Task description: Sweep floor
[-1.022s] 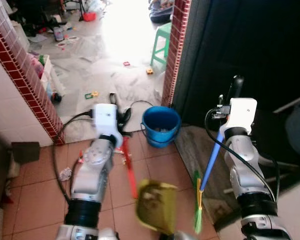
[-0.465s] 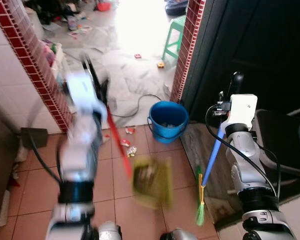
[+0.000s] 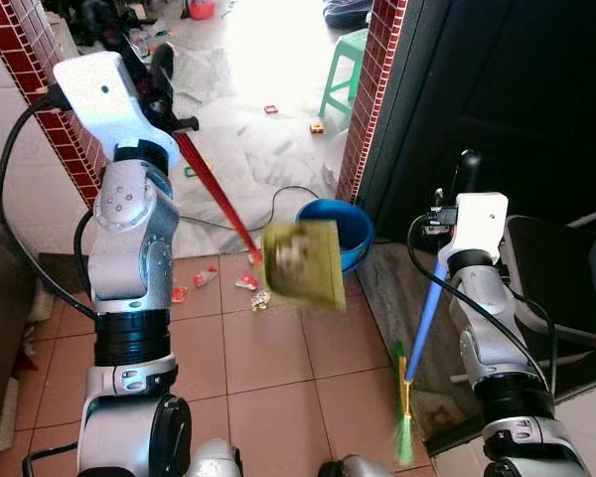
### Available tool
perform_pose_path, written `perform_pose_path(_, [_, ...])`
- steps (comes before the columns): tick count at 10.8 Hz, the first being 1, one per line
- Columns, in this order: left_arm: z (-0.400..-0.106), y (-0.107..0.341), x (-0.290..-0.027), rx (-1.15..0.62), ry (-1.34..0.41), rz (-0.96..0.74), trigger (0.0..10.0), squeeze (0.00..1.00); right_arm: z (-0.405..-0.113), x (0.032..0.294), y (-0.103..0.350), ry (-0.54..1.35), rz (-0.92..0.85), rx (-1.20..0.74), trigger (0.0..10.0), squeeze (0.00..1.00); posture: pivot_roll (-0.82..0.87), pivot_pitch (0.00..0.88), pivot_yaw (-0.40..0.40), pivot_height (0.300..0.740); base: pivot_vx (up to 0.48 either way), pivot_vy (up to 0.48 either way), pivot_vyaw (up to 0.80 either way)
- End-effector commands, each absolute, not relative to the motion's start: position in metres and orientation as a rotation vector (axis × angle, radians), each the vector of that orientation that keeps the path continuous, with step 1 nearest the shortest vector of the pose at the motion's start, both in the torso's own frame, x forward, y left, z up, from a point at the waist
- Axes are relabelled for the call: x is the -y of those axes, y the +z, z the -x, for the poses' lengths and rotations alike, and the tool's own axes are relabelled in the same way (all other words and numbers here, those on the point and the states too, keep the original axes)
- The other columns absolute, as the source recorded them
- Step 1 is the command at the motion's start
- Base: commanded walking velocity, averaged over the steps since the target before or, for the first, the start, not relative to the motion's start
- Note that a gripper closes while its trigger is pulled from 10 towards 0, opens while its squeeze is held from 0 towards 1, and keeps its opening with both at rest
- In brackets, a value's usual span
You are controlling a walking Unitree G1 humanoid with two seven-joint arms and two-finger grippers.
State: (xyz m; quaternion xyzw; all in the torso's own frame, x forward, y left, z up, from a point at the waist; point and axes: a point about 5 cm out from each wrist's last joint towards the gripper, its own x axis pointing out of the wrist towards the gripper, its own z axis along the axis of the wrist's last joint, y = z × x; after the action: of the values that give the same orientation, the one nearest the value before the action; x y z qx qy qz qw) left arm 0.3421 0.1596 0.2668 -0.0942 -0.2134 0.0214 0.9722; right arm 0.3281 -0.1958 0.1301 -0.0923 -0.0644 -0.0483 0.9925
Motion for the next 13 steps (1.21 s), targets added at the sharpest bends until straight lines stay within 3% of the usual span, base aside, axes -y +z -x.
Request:
perform_pose_path(1, [-0.341,0.287,-0.157,0.523,0.015,0.202,10.0,0.0,-0.333,0.194,0.147,-0.085,0.195,0.203,10.0,0.0,-0.01,0.0,-0.028,0.74,0.48,0.0,0.0])
perform_pose_path(13, [-0.341,0.311,-0.159,0.618,0.097,0.235,10.0,0.0,-0.331,0.193,0.142,-0.068,0.201,0.195,10.0,0.0,-0.01,0.003,-0.03,0.74,0.478,0.0,0.0])
